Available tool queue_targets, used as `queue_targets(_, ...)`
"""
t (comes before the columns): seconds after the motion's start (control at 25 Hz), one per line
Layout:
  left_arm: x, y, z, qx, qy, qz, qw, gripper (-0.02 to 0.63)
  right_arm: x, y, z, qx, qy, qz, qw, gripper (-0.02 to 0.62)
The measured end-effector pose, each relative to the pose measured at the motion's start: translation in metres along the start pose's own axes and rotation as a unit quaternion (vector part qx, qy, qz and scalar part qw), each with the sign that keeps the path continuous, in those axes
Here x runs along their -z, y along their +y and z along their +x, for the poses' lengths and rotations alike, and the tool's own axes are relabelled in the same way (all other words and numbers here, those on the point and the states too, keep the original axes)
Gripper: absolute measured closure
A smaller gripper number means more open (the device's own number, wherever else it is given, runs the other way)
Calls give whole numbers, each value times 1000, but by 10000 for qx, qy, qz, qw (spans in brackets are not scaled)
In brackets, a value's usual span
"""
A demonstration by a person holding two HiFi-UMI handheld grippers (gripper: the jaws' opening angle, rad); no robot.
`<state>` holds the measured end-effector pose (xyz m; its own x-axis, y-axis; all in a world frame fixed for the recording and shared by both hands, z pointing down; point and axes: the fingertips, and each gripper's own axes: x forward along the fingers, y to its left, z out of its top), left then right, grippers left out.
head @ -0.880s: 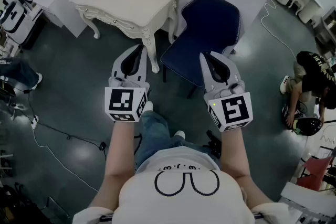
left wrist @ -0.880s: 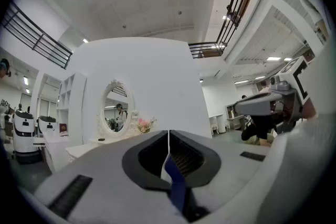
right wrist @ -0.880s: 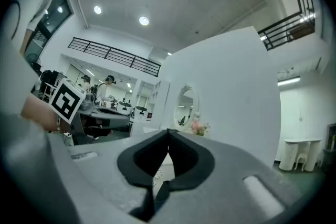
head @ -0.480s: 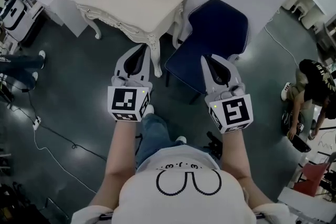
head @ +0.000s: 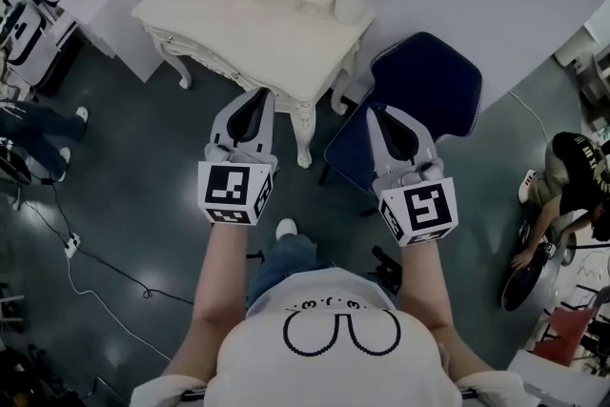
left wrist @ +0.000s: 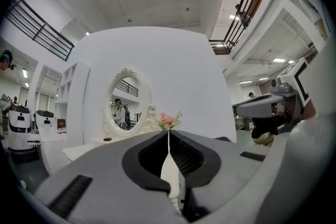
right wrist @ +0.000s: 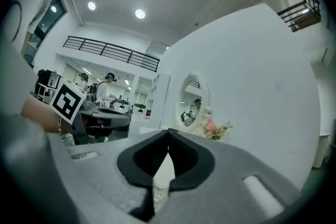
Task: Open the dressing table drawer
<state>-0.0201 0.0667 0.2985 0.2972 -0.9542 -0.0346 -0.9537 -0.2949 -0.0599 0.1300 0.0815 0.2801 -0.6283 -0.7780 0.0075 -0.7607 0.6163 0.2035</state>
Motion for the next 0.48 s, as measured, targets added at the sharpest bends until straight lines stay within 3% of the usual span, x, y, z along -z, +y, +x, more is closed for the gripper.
queue_targets(0.28,-4,87,41,297,42,17,9995,600,-10,23,92,221,110,17,9997,594)
queue_targets(0.48,5,111,60,499,91,-36,9987,600,2,27,126,370,365,124,9986,594)
